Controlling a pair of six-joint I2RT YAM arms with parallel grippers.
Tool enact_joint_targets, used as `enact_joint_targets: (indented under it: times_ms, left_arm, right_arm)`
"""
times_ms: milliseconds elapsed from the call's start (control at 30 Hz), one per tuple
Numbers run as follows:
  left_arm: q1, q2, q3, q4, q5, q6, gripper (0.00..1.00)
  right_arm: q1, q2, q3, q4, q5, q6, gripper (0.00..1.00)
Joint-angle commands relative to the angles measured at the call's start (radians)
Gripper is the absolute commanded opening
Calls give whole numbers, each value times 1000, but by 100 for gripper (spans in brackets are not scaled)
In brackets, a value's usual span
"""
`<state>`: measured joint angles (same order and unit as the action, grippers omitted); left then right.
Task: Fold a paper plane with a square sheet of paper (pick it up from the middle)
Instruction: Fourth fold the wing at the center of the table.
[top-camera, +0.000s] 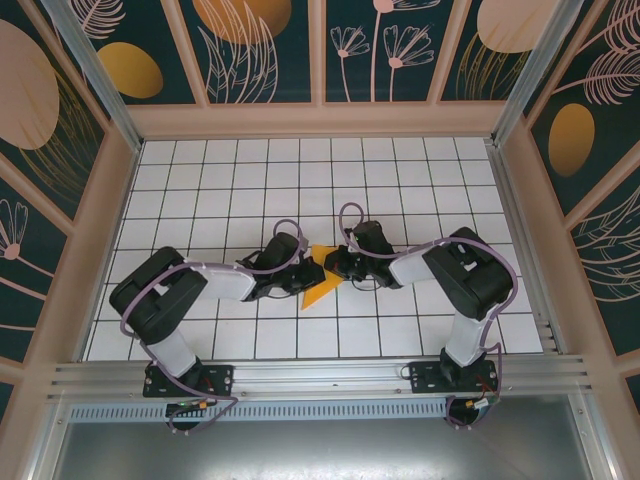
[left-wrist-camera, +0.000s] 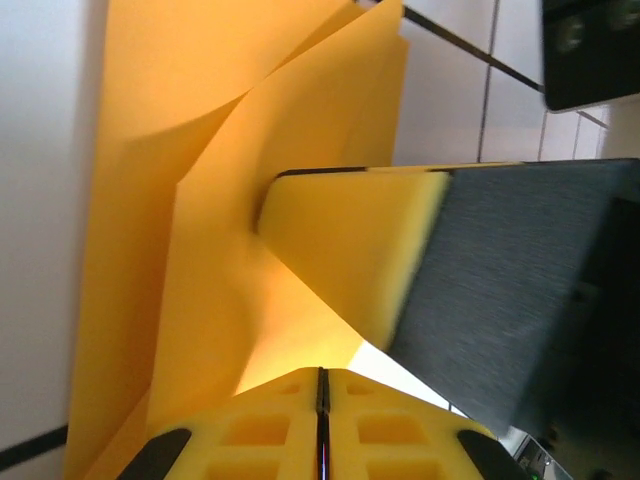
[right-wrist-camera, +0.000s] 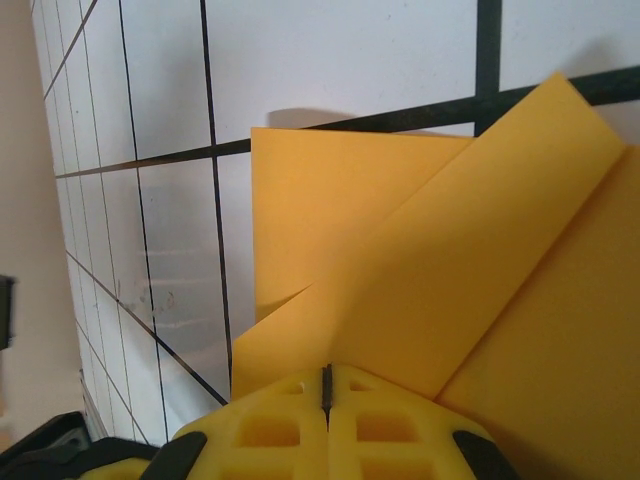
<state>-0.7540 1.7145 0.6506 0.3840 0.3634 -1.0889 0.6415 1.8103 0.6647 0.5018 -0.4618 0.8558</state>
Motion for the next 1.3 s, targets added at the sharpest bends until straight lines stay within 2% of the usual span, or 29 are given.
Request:
enact_joint_targets:
  times_ms: [0, 200, 567, 700, 1267]
  left_arm:
    - [-7, 39, -35, 59, 36, -37, 12]
    - [-7, 9, -119, -49, 5, 5, 13]
    - [-13, -105, -194, -172, 105, 129, 15]
    - [-13, -116, -190, -252, 110, 178, 16]
    - [-14, -247, -261, -357, 130, 219, 16]
  right_arm:
    - [4, 33, -36, -68, 64, 5, 3]
    - [5, 31, -40, -81, 77, 4, 4]
    - [3, 41, -28, -106, 94, 1, 4]
    - [4, 39, -25, -118, 100, -2, 4]
    - [4, 42, -22, -133, 109, 3, 4]
